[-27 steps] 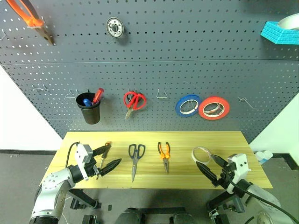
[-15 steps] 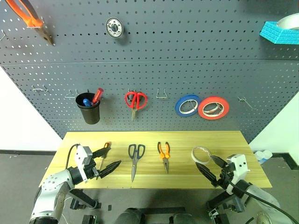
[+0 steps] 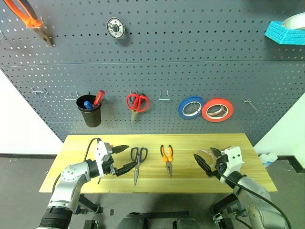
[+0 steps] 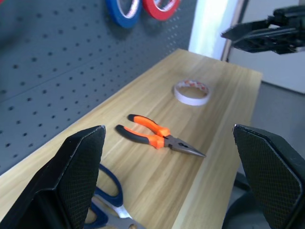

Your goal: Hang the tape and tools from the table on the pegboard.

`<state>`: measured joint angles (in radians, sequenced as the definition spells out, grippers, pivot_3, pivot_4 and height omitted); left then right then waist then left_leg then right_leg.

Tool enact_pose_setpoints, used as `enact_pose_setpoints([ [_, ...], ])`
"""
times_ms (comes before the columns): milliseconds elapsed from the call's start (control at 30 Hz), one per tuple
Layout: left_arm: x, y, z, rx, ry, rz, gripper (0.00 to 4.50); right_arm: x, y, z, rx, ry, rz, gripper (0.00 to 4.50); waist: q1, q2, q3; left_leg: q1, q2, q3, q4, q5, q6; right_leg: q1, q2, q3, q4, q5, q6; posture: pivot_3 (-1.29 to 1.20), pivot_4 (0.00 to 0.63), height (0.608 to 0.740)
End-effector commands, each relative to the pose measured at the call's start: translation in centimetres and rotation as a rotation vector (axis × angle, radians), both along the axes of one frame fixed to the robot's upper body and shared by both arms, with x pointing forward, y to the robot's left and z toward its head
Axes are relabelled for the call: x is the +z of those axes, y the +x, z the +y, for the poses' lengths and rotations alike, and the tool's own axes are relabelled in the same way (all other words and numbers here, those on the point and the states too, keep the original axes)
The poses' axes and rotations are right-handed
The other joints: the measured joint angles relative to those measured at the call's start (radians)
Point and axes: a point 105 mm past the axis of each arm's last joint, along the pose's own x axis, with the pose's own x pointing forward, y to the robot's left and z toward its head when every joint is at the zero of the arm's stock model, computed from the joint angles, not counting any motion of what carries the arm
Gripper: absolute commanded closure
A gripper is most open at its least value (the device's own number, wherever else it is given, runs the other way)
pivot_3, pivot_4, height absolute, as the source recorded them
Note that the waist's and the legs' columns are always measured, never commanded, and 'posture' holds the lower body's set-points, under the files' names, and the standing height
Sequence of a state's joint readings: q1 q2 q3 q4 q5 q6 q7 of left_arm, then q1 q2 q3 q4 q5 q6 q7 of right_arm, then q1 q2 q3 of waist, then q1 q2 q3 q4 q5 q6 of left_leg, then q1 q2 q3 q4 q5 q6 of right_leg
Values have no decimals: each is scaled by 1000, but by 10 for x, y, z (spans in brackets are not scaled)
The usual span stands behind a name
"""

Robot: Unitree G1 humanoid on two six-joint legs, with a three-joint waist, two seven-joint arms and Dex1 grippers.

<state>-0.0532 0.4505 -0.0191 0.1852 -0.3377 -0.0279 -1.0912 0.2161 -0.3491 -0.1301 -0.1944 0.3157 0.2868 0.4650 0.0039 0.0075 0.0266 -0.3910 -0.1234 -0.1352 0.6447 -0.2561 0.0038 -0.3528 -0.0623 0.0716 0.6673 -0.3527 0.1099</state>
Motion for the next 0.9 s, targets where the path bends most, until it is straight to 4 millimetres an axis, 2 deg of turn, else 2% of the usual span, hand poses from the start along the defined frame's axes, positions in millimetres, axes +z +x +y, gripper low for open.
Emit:
enact_pose_setpoints([
  [33, 6, 2, -1, -22, 14, -28, 33, 7, 11, 1, -57, -38, -36, 25, -3, 0, 0, 0, 0, 0, 0, 0, 0, 0, 0, 0, 0, 0, 0, -86, 0, 717],
  [133, 8, 1, -6, -35, 9, -30, 33, 4, 21, 2, -124, -67, -21, 25, -15, 0, 0, 0, 0, 0, 0, 0, 0, 0, 0, 0, 0, 0, 0, -87, 0, 717],
  [233, 8, 0, -10, -43, 1, -28, 33, 0, 28, 17, -108, -74, -2, 25, -20, 1, 0, 0, 0, 0, 0, 0, -1, 0, 0, 0, 1, 0, 0, -84, 0, 717],
  [400, 9, -3, -16, -53, -5, -31, 33, -18, 39, 41, -76, -111, 95, 25, -21, 1, 0, 0, 0, 0, 0, 1, -1, -1, 0, 1, 2, 0, 0, -71, 0, 717],
  [600, 14, -5, -21, -57, -8, -44, 33, -31, 45, 56, -53, -137, 160, 25, -19, 1, 0, 0, 0, 0, 0, 1, -1, -1, 0, 0, 3, 0, 0, -55, 19, 717],
  [700, 17, -10, -22, -63, -13, -49, 33, -35, 46, 58, -51, -138, 196, 25, -21, 1, 2, 0, 0, 0, 0, 1, -1, -1, 0, 1, 3, 0, 0, -53, 35, 717],
  [900, 19, -21, -23, -60, -14, -38, 33, -39, 51, 46, -92, -180, 237, 25, -21, 4, 16, 0, 0, 0, 0, 1, -1, -1, 0, 1, 3, 0, 0, -49, 76, 717],
])
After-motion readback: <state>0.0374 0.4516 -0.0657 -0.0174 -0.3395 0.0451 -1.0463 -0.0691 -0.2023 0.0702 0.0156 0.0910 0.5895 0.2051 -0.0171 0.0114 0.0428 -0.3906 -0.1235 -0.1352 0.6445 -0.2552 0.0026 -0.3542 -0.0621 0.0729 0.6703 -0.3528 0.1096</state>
